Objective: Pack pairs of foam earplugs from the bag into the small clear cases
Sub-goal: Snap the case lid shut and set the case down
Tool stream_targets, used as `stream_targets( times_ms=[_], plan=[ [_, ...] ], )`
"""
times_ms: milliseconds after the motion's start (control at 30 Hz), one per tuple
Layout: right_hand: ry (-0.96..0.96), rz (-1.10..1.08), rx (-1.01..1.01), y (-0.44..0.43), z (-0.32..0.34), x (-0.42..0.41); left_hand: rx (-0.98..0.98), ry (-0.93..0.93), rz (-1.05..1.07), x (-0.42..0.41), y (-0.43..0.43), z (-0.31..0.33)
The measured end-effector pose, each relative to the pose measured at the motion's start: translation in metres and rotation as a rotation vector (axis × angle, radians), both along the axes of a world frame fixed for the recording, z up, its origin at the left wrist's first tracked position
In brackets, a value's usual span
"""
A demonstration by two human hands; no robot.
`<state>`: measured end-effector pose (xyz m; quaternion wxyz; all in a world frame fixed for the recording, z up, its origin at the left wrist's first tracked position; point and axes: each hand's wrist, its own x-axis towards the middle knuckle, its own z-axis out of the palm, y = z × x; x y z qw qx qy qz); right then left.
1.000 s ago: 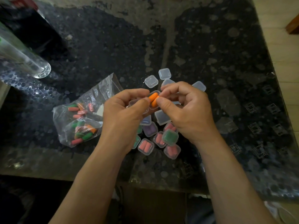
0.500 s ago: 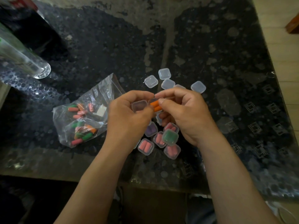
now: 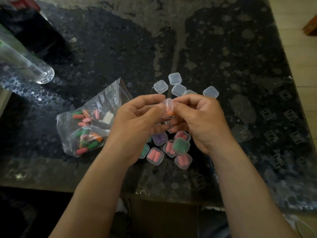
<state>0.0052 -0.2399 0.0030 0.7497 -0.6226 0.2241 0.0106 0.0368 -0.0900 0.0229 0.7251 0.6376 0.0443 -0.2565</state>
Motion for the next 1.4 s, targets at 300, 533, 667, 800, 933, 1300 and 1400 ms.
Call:
stream_targets(
  times_ms=[300,533,667,800,933,1300,1400],
  plan=[
    [-0.068,0.137,0.097,0.0,0.001,-0.002,0.103,-0.076,0.061,0.001,0.002,0.0],
    [-0.125,0.126,-0.024,-0.001,-0.001,-0.003,0.05,-0.048,0.063,0.003,0.004,-0.003],
    [-0.129,0.15,0.045,-0.001,0.001,-0.003,0.025,-0.048,0.054,0.003,0.004,0.0],
    [-0.087,0.129,0.086,-0.001,0.002,-0.002,-0.046,-0.004,0.078,0.004,0.004,0.005],
    [-0.092,0.085,0.045,-0.003,0.001,-0.001,-0.068,0.011,0.072,0.003,0.003,0.006],
    [-0.123,0.069,-0.008,-0.005,0.002,-0.003,-0.104,0.018,0.055,0.003,0.001,0.008],
    [-0.119,0.081,-0.046,-0.006,-0.001,-0.002,-0.094,0.007,0.046,0.002,0.0,0.006]
  ],
)
